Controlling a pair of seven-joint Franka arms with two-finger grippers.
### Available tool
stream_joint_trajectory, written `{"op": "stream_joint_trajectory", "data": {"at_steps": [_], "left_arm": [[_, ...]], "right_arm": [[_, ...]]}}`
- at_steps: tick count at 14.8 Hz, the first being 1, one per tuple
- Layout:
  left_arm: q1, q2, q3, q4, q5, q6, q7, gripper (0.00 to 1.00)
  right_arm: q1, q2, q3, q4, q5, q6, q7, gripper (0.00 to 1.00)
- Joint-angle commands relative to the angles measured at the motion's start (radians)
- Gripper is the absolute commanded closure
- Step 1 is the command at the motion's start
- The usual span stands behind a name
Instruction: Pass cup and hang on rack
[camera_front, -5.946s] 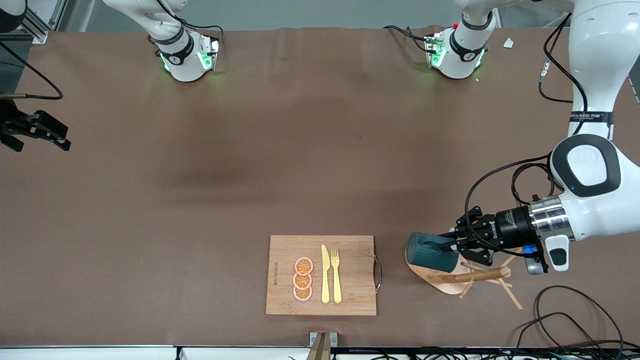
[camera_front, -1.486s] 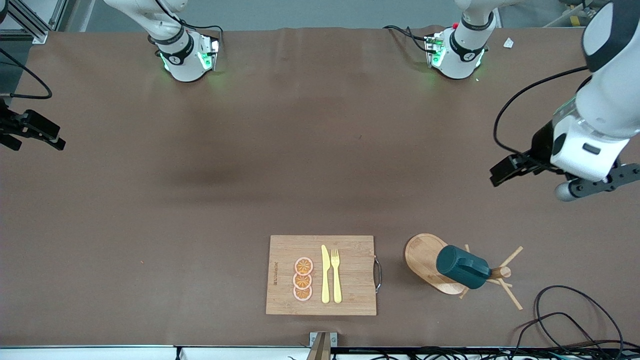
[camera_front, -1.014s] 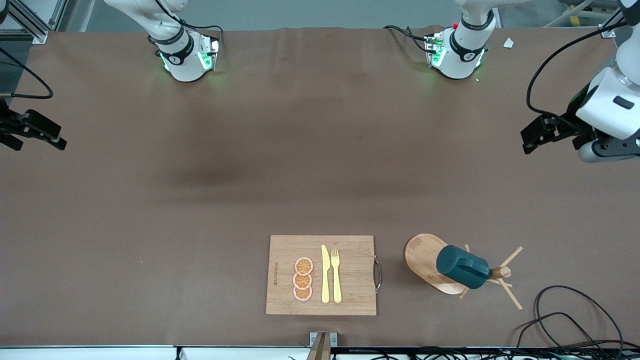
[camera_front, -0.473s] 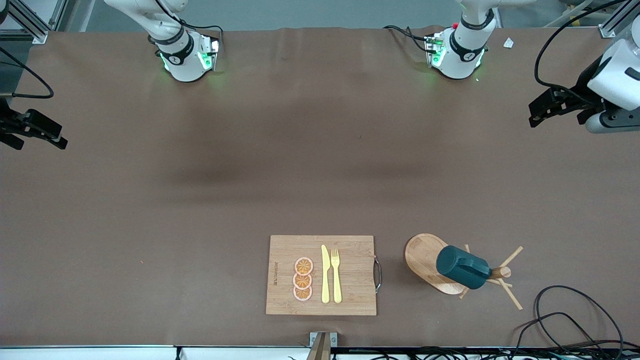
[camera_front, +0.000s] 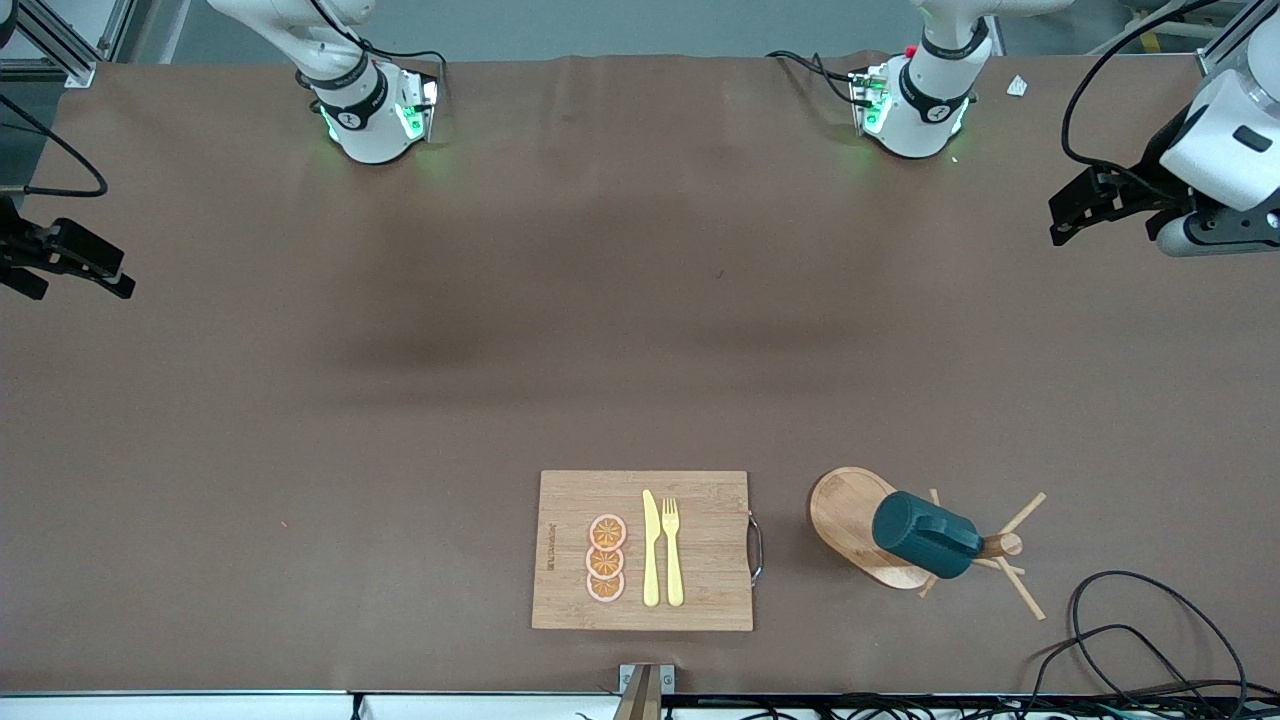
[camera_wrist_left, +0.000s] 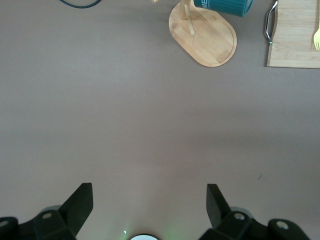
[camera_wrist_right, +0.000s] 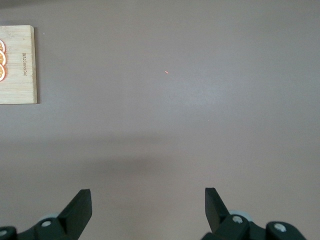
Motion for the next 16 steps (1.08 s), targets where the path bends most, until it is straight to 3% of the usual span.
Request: {"op": "stream_joint_trajectory", "data": {"at_steps": [1, 16], "left_arm": [[-0.004, -0.020, 0.004, -0.028, -0.013, 0.004, 0.015, 0.00], [0.013, -0.014, 0.003, 0.001, -0.019, -0.001, 0.044, 0.00]], "right_arm": [[-0.013, -0.025, 0.007, -0.027, 0.017, 0.003, -0.014, 0.00], [-0.012, -0.025, 0.009, -0.021, 0.017, -0.004, -0.014, 0.00]]}}
